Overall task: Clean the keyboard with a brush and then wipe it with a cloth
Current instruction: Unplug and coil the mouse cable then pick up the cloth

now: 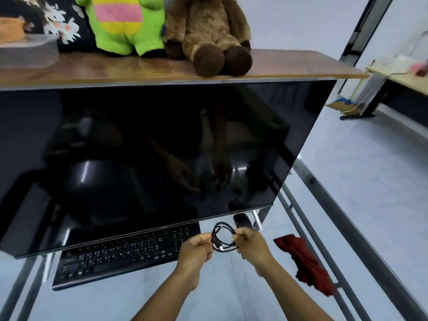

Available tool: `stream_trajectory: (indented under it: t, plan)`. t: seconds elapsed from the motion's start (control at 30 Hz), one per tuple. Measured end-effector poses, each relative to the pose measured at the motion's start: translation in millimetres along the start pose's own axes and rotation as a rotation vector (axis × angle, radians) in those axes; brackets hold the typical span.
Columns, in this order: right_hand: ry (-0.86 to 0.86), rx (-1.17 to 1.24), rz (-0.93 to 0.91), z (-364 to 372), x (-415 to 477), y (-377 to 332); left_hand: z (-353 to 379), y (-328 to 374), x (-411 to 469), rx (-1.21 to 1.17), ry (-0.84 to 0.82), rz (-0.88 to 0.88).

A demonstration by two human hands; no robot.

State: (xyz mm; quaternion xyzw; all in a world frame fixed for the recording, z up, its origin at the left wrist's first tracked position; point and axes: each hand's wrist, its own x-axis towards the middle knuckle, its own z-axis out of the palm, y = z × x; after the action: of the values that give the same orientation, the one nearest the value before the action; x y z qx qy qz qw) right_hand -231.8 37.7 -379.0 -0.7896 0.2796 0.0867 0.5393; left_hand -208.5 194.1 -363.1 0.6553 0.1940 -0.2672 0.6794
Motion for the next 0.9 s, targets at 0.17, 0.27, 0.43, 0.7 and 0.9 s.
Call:
stream_trajectory:
  t: [0.17, 0.27, 0.43, 0.7, 0.9]
  plan:
    - [0.029, -0.400, -0.124, 8, 48, 9, 13, -8, 40, 0.254, 0.031, 0.020]
    - [-0.031, -0.661, -0.225, 15, 65, 10, 18, -11, 62, 0.512, 0.046, 0.105]
    - [-0.084, -0.937, -0.302, 27, 76, 9, 29, -20, 79, 0.895, 0.032, 0.187]
    - [-0.125, -1.038, -0.371, 34, 79, 24, 45, -35, 78, 1.201, -0.026, 0.211]
    - [0.097, -0.668, -0.414, -37, 67, 28, 58, -31, 51, 1.245, 0.061, 0.371]
